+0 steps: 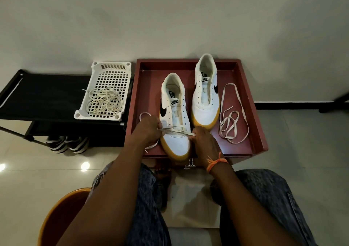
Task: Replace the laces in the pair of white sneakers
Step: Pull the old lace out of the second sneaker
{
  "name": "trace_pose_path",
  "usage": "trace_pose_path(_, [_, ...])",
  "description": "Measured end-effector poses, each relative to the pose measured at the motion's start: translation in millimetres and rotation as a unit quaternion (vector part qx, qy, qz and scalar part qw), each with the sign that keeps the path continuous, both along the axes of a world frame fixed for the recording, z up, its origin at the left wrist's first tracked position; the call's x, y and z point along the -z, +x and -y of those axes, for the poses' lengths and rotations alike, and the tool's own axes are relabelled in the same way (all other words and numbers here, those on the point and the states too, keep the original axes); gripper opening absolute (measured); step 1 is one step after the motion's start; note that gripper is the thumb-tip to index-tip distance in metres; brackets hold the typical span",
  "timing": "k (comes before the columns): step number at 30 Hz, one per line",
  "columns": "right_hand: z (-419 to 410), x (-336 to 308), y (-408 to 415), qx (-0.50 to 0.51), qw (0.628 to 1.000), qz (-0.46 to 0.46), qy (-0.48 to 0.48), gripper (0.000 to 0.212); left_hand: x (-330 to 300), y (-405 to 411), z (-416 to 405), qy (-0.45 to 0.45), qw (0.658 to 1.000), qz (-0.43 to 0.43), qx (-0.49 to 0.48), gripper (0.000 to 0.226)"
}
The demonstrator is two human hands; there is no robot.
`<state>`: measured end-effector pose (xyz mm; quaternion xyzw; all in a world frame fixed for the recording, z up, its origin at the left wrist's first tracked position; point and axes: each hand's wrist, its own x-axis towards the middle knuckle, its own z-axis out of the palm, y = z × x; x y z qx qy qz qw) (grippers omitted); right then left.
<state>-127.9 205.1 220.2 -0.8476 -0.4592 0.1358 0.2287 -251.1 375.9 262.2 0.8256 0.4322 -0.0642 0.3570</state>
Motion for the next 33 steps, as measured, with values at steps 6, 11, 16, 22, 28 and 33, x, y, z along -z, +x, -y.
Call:
trace_pose_path(6, [19.5, -40.9, 27.1, 0.15, 0.92, -0.345, 0.107, 0.023, -2.8, -2.5, 1.1, -0.017, 1.0, -0.001, 0.009, 0.02])
trace_pose_path(11, [29.1, -36.9, 58.2, 0.361, 0.838, -0.342, 0.225, 0.012, -5.2, -10.6, -0.2, 0.061, 0.998, -0.003, -0.012, 0.006])
trace_pose_path(16, [32.4, -28.6, 63.4, 0.488, 0.719, -0.403, 0.288, 0.016, -13.8, -16.1, 0.6, 0.141, 0.978, -0.086, -0.127, 0.033])
trace_pose_path(22, [14.3, -15.9, 48.0, 0.359, 0.887, -0.224, 0.187, 0.046, -18.1, 2.6, 15.6, 0.057, 0.998, 0.02, -0.019, 0.05])
trace_pose_path(28, [-0.8, -24.8, -6.2, -0.004, 0.994, -0.053, 0.094, 0.033, -14.5, 5.3, 25.5, -0.011, 0.996, 0.083, -0.006, 0.034])
trace_pose_path(33, [-5.2, -15.2, -11.1, -0.011, 0.996, -0.064, 0.061, 0.02, -20.6, 1.1, 16.2, -0.021, 0.994, 0.105, -0.034, 0.011])
